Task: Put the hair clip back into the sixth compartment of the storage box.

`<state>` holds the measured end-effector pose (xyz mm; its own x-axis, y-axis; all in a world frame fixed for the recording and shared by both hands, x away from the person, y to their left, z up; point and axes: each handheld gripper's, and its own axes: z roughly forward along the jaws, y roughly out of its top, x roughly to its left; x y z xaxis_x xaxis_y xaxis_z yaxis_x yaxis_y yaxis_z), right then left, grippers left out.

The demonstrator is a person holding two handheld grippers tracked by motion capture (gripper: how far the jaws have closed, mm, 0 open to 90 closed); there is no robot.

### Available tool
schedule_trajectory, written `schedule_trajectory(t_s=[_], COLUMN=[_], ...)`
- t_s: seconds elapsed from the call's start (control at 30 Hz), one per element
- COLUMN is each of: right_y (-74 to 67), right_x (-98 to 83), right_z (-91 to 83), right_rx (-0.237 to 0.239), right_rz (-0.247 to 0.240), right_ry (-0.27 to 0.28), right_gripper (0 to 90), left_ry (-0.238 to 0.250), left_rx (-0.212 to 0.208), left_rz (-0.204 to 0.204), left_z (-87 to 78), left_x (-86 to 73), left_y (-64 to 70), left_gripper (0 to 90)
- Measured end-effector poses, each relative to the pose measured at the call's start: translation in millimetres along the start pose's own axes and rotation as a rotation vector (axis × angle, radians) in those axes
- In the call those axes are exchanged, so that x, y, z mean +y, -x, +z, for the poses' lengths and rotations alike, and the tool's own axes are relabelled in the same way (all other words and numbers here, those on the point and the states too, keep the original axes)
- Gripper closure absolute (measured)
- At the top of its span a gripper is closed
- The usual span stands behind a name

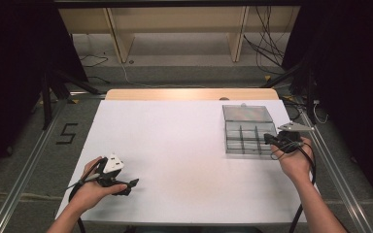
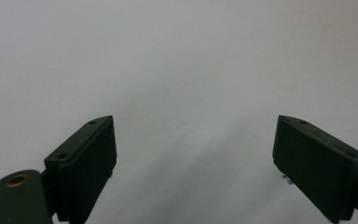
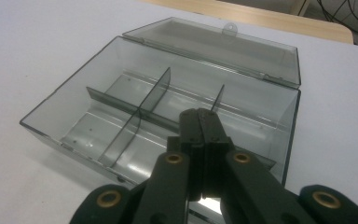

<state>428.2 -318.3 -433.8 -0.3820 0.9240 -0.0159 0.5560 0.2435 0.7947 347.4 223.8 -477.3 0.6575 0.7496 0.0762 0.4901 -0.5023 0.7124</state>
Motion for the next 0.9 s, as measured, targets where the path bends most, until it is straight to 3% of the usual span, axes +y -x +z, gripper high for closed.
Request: schedule_trajectory(t_s=[0.9], right_y=[12.2], right_x=[-4.0], right_z=[12.5], right_rx=[-0.042], right_rz=[0.036], right_ry=[-0.081], right_gripper=[90.0], left_ry=[0.000], left_rx=[-0.003], left_rz=[0.003], left_z=[0.2], left_x=[0.2], left_y=[0.0], left_gripper=[13.0])
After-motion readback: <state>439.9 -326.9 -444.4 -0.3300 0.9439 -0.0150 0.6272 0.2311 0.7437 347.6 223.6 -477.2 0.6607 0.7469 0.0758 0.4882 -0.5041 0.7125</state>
